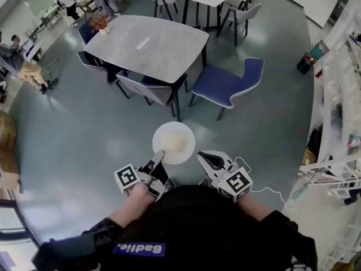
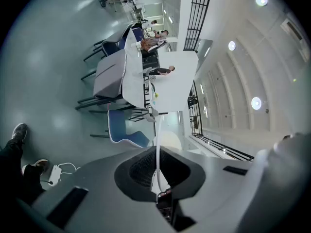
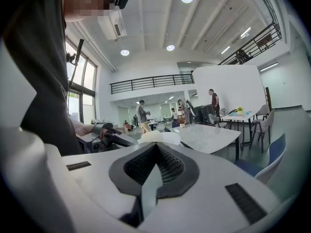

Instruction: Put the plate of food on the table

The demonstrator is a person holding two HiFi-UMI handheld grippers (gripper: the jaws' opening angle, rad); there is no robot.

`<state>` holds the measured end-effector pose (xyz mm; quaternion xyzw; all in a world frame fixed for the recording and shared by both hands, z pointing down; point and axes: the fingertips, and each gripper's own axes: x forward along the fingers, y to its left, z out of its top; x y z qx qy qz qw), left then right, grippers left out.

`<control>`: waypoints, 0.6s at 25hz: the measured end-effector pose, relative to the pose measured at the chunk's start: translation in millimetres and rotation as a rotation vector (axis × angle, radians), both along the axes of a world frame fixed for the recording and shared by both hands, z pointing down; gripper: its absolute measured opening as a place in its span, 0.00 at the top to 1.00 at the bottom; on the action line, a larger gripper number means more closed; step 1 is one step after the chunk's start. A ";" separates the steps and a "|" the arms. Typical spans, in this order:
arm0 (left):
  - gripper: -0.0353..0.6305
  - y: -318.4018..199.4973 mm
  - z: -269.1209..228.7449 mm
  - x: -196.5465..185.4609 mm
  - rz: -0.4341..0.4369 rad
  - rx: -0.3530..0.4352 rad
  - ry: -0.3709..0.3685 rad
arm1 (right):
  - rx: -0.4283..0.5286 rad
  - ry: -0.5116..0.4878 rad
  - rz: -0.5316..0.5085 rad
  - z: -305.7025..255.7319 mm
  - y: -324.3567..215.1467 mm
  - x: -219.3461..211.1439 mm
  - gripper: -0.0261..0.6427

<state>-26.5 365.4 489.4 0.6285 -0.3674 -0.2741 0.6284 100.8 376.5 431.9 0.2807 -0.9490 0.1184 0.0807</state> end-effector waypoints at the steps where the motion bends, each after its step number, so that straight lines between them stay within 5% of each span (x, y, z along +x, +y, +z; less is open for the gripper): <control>1: 0.93 0.2 1.0 0.2 0.001 0.000 0.000 | 0.004 0.000 0.000 3.2 0.2 1.2 0.94; 15: 0.93 1.1 3.9 8.7 -0.017 -0.006 -0.004 | 0.020 -0.018 -0.038 9.7 0.4 7.3 0.94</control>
